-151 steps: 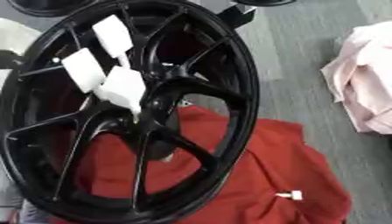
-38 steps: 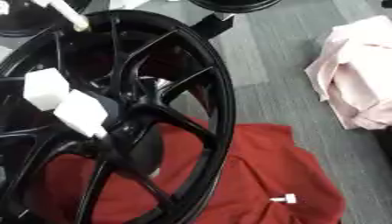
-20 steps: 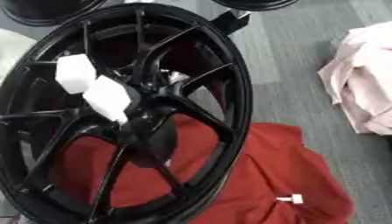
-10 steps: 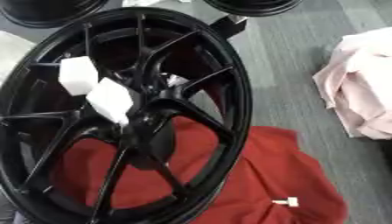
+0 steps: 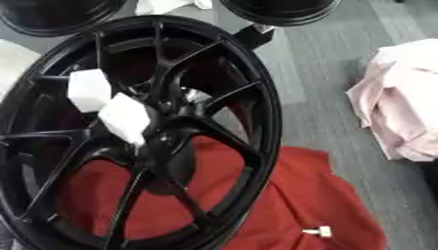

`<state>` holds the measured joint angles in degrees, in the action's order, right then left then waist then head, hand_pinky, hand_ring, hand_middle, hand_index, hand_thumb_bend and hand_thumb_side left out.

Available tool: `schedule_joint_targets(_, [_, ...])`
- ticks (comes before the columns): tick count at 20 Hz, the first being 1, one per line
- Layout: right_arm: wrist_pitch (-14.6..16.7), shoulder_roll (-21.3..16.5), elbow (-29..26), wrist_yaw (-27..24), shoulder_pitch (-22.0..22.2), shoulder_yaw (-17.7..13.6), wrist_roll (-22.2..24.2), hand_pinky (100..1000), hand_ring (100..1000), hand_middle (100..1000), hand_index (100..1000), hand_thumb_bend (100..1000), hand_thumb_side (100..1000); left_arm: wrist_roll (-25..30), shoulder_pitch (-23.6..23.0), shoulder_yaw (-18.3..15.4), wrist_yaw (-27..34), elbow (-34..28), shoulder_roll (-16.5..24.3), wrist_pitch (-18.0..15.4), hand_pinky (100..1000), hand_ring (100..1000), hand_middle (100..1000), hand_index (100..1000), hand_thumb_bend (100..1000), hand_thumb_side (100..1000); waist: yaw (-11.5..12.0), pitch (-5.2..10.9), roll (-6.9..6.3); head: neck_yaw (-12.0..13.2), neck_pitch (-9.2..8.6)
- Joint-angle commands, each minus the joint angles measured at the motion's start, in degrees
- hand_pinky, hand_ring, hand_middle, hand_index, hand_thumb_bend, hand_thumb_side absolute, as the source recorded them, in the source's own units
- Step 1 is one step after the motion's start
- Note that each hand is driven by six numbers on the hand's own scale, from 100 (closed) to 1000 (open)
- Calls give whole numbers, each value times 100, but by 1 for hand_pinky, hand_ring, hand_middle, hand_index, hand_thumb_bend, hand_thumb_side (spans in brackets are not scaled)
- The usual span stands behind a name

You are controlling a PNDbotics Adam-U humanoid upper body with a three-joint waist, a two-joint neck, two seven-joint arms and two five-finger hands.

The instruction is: Pull the pin out of the wheel hub.

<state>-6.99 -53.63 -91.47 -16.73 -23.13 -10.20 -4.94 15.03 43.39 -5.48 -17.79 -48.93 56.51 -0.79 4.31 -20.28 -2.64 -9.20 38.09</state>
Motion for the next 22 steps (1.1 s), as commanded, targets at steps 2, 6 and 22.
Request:
schedule_joint_targets(2, [-12,-141,-52,35,-65,-36,-8,838,772,717,739,100,861,113,53,-42,18,-90,232,-14,836,829,789,854,289,588,25,141,-2,-4,-76])
schedule_joint_targets(6, [-12,-145,-47,35,-68,-32,-7,837,772,717,739,100,859,45,70,-55,58,-193,223,-22,825,812,767,832,202,590,40,158,-15,-26,-78])
schedule_joint_targets(22, [44,-122,-171,87,-112,-84,-79,837,770,716,738,100,838,-2129,-458,-16,2809,-2461,-273,629,771,774,750,819,100,884,84,197,36,-139,-56])
